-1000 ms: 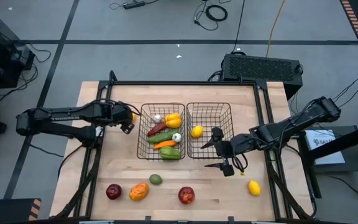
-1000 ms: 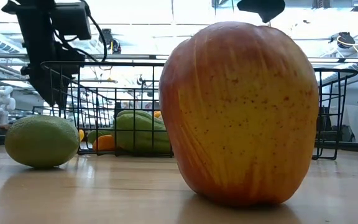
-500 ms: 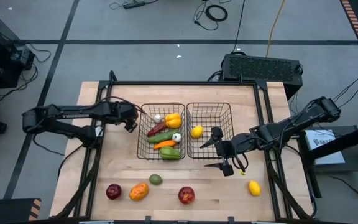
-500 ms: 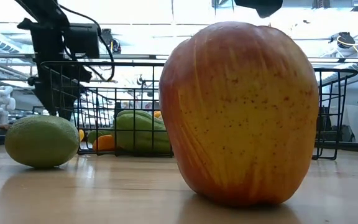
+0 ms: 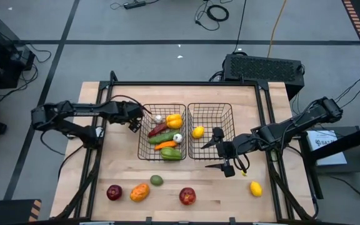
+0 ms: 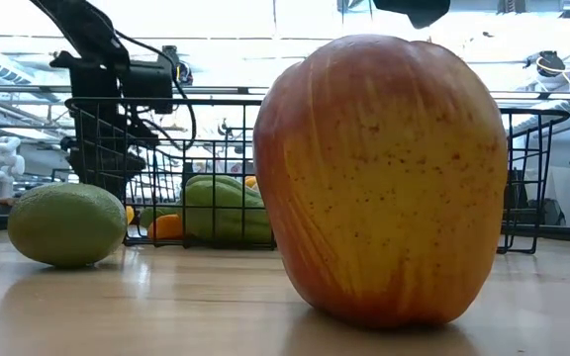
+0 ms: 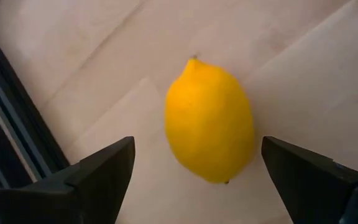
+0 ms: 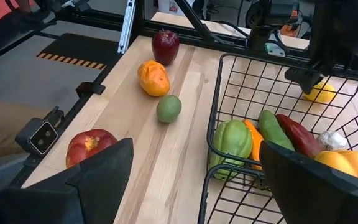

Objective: Sort produce into baskets
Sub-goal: Put the left yellow lemon into the right black wire basket

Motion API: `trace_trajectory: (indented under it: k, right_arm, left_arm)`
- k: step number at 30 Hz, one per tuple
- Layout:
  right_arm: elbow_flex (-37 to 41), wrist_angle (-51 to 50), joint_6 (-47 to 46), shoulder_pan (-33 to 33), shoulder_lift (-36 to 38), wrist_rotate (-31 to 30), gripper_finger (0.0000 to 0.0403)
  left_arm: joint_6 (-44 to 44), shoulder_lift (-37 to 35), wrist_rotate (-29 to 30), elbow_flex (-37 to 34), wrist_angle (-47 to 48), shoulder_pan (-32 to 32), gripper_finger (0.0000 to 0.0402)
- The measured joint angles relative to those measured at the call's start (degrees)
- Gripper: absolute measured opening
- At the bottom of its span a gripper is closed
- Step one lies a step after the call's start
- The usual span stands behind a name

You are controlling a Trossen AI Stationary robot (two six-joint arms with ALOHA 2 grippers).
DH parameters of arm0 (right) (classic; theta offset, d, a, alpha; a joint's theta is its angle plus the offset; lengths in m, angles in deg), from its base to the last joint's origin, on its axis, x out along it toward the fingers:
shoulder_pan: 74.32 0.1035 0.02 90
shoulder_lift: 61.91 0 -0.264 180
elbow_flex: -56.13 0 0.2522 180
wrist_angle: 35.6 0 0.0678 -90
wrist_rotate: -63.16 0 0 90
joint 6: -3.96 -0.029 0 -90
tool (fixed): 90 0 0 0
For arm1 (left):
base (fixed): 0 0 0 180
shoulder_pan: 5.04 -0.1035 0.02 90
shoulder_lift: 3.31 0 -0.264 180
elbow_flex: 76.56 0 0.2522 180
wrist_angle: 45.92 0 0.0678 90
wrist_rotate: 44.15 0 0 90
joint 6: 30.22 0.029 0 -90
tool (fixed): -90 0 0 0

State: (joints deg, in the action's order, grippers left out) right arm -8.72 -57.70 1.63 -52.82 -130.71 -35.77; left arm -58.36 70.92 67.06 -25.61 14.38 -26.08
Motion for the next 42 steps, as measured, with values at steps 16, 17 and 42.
trace_trajectory:
  k: [16,17,42]
  right_arm:
    - [0.0,0.0,0.0,0.0,0.0,0.0,0.0339]
    - [0.0,0.0,0.0,0.0,0.0,0.0,0.0339]
    - [0.0,-0.2,-0.6,0.0,-1.0,0.0,0.0339]
  left_arm:
    - [5.1,5.0,-0.2,0.0,-3.8,-1.1,0.0276]
    - [5.2,5.0,-0.2,0.0,-3.8,-1.1,0.0266]
    - [-1.9,-5.0,0.5,19.9,27.6,3.1,0.0223]
